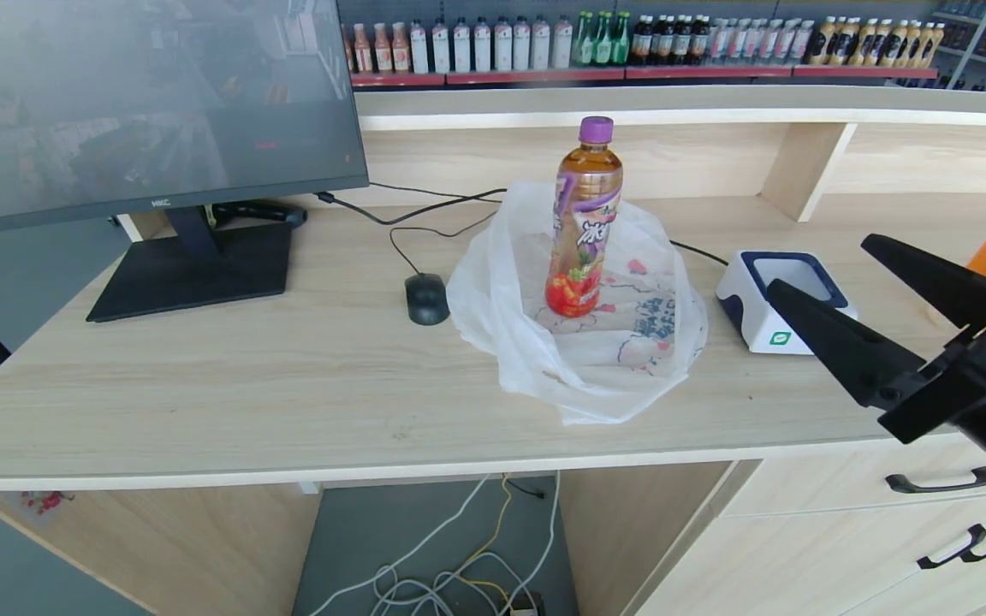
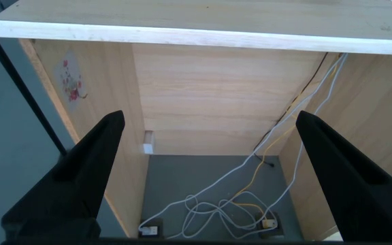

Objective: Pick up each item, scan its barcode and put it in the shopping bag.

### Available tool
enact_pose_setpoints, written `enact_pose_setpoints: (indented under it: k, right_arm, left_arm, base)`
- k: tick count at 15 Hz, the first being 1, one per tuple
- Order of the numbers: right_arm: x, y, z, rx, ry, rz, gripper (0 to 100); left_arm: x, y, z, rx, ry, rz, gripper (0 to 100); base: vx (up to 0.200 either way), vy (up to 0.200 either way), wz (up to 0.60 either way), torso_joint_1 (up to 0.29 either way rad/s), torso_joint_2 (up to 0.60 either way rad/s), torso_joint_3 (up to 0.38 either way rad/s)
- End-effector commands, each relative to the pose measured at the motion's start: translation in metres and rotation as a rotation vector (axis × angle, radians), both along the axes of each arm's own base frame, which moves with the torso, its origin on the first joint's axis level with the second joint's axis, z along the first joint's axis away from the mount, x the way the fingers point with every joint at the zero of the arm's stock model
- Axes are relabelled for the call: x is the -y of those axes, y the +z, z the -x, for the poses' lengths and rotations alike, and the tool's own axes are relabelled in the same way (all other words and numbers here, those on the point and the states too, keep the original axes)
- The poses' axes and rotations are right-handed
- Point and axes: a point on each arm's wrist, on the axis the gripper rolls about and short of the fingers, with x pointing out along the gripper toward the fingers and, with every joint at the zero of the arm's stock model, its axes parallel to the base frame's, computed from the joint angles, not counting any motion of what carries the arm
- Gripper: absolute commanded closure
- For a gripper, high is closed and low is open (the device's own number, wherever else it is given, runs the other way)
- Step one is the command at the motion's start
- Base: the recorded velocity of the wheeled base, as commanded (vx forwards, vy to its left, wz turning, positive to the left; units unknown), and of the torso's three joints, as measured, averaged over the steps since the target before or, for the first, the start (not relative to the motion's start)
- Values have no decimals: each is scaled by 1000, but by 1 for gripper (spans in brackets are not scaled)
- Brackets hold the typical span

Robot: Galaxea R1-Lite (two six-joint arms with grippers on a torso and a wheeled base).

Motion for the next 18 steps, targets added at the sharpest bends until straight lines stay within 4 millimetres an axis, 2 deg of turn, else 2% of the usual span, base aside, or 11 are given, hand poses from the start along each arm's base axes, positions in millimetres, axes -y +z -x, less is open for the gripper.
enact_pose_setpoints:
  k: [1,3,6,9,12,15,18]
  right_arm:
    - [-8,10,-13,-11,9,-24,0]
    - [-14,6,-24,-24,-15,-31,0]
    - [-17,15,-32,21,-33,-47,0]
    - [-13,7,-31,4,-41,-35,0]
    - [-13,9,-32,20,-39,-49,0]
    - [-6,1,-20,4,-37,-37,0]
    - [-4,2,-19,6,-42,-39,0]
  left_arm:
    - [0,0,0,0,0,-1,0]
    - [0,0,0,0,0,0,0]
    - [0,0,0,0,0,16,0]
    - [0,0,0,0,0,14,0]
    - [0,0,0,0,0,13,0]
    - [0,0,0,0,0,13,0]
    - [0,0,0,0,0,8,0]
  base:
    - [0,0,0,0,0,0]
    - [0,0,0,0,0,0]
    - [0,0,0,0,0,0]
    - [-200,0,0,2,-1,4]
    - [0,0,0,0,0,0]
    - [0,0,0,0,0,0]
    - [0,-200,0,14,7,2]
